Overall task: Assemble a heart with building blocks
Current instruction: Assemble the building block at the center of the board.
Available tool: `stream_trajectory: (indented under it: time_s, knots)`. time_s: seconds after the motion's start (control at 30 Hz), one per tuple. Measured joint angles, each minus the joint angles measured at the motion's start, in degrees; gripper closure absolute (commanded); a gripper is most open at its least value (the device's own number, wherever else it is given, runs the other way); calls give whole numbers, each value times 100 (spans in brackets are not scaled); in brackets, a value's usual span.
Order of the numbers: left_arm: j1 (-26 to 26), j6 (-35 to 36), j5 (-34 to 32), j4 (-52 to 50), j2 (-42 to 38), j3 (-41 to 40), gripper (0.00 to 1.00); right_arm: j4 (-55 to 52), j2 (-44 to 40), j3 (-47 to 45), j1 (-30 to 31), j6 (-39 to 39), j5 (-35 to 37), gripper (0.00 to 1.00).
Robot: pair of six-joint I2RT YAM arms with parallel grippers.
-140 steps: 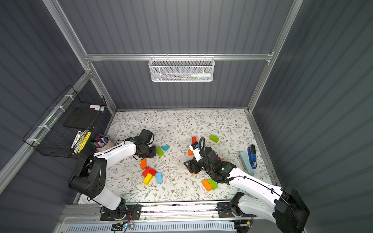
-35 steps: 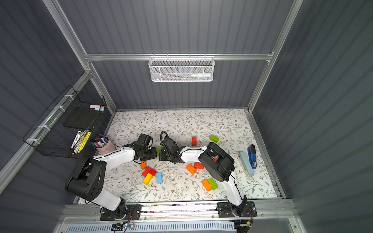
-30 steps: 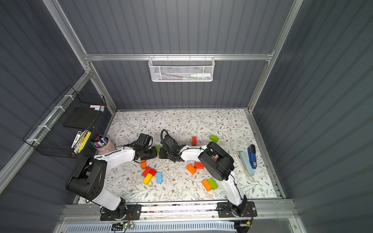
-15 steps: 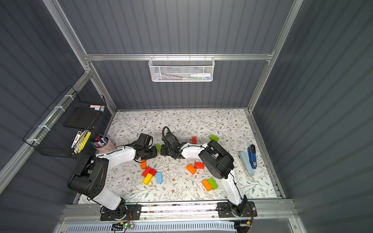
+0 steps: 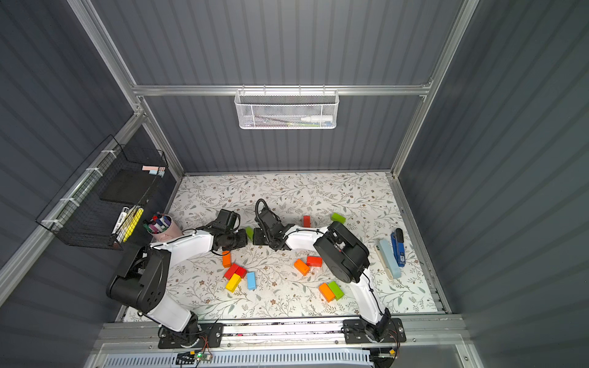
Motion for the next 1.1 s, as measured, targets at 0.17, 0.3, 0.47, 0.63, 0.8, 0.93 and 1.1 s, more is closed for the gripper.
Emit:
stream_trajectory:
  time_s: [0.17,0.3,0.47,0.63,0.8,0.93,1.1]
  knots:
    - [33,0,0,0,46,131,78,-11,-221,-240,0,-181,-2,90]
    - [37,4,-2,-55,39,236,77,-166,-894,-787,4,-549,-116,80]
    - [85,50,-96,-472,-219,435,71,-439,-2004,-1491,133,-802,-92,60]
    - [299,321,-400,-1058,-879,966,61,-603,-2577,-1996,721,-647,46,42]
    - [769,713,-632,-1333,-1314,1475,51,-901,-2520,-2068,1410,-389,280,38]
    - [1062,1019,-741,-1414,-1399,1585,44,-1172,-2229,-1825,1725,-221,476,38]
    - [1091,1257,-756,-1405,-1401,1585,46,-1462,-1784,-1377,1878,-168,599,38]
